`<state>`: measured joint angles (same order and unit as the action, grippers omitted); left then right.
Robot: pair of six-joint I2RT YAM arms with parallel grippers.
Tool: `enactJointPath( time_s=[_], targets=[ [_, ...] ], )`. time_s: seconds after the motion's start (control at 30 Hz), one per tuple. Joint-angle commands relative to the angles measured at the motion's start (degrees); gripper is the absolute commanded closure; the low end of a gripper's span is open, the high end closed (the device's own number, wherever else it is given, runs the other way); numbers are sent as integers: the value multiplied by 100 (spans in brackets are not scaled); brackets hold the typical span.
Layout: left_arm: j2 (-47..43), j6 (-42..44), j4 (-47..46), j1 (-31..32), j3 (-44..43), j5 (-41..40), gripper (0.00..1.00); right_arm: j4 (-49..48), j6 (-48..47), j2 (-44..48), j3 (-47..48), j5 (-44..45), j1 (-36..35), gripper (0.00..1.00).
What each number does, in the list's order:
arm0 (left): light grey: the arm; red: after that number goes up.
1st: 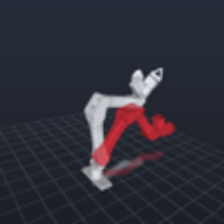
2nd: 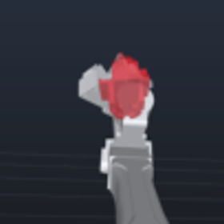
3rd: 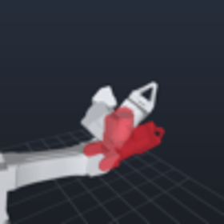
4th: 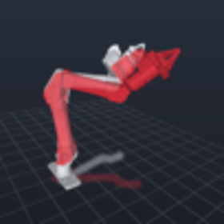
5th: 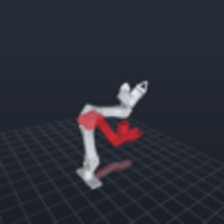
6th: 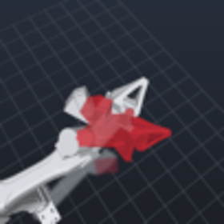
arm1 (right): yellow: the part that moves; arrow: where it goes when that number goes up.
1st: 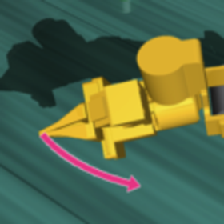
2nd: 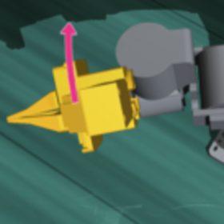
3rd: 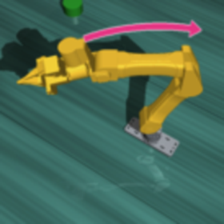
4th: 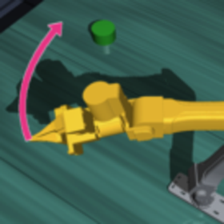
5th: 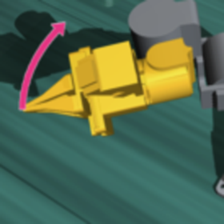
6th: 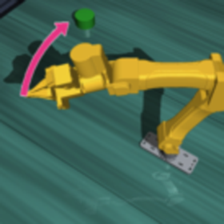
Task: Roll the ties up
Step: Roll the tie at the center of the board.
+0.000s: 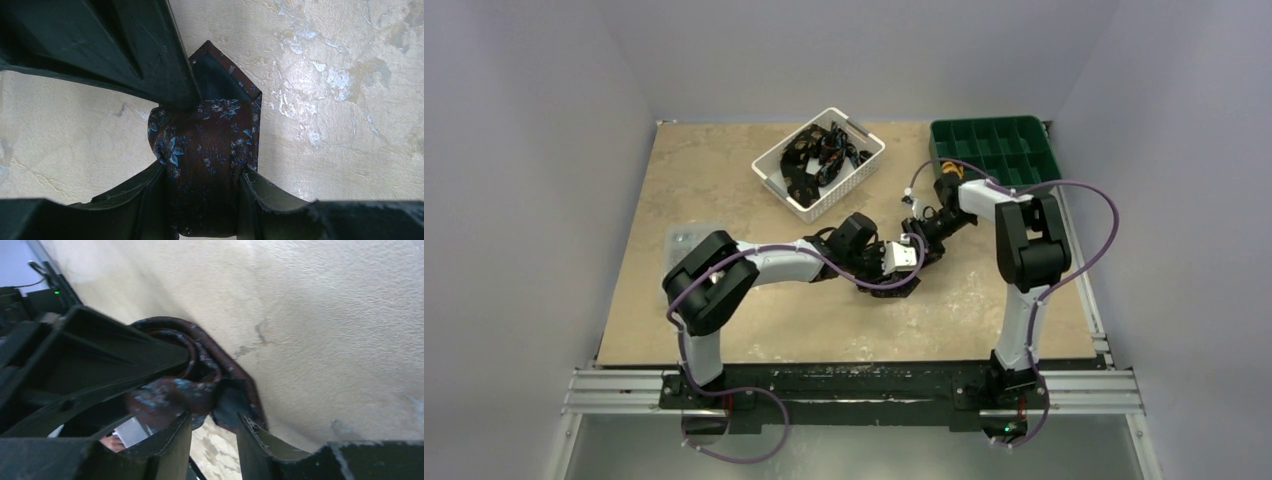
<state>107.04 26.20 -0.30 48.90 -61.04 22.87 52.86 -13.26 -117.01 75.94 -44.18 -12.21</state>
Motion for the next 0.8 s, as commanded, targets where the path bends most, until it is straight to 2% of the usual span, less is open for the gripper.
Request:
enactJointPath(
  time_s=[0.0, 0.1, 0.23, 0.3, 0.43, 0.63, 0.73, 0.77],
  targets=[
    [308, 162, 843, 30, 58, -299, 86, -59, -80, 531, -9, -755, 56, 61],
    [329, 149, 814, 41, 56, -301, 84, -96, -75, 581, -97, -1009, 77, 55],
    [365, 149, 779, 65, 41, -317, 82, -322, 55, 637, -184, -1354, 59, 36],
    [382, 142, 772, 73, 18, -334, 81, -517, 231, 625, -257, -1304, -17, 36],
    [391, 108, 760, 76, -11, -384, 79, -622, 190, 539, -400, -1049, -151, 46],
    [440, -31, 747, 75, -68, -399, 75, -555, -61, 230, -516, -691, -159, 71],
    [462, -83, 737, 79, -101, -393, 74, -534, -133, 181, -530, -626, -159, 79],
    [471, -89, 725, 78, -109, -389, 74, -522, -148, 167, -527, -622, -159, 85]
  ],
)
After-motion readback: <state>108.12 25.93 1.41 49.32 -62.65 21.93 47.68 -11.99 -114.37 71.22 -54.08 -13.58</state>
